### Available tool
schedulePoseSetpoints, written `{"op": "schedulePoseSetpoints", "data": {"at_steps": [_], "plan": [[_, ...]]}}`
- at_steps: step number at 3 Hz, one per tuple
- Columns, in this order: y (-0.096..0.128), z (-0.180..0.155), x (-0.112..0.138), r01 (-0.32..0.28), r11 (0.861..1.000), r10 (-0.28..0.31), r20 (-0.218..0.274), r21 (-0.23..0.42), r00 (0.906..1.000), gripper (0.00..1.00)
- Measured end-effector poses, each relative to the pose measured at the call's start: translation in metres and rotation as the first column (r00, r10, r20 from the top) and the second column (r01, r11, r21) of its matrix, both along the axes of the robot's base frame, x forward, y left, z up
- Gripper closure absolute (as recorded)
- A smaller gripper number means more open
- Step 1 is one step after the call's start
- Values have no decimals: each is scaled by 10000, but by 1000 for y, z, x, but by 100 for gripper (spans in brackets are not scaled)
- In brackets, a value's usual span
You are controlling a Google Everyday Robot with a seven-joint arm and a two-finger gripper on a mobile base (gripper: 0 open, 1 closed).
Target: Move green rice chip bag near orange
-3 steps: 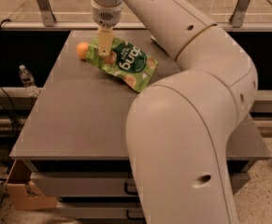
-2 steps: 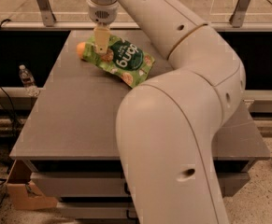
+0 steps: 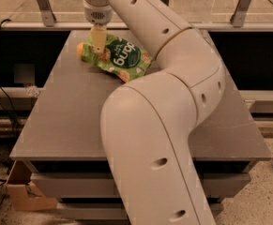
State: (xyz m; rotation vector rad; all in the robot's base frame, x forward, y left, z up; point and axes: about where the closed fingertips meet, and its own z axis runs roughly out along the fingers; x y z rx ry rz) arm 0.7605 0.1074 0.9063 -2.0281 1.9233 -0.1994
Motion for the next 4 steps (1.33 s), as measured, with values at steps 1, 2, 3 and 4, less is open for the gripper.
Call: {"op": "schedulePoseSetpoints", "data": {"at_steps": [1, 2, 3, 4], "plan": [[0, -8, 9, 131, 9999, -131, -43, -70, 9999, 100], [1, -16, 15, 163, 9998, -165, -170, -100, 9997, 100], [4, -18, 20, 146, 9999, -146, -58, -17, 9999, 82], [7, -21, 23, 127, 9999, -127, 19, 40, 9999, 59]]}}
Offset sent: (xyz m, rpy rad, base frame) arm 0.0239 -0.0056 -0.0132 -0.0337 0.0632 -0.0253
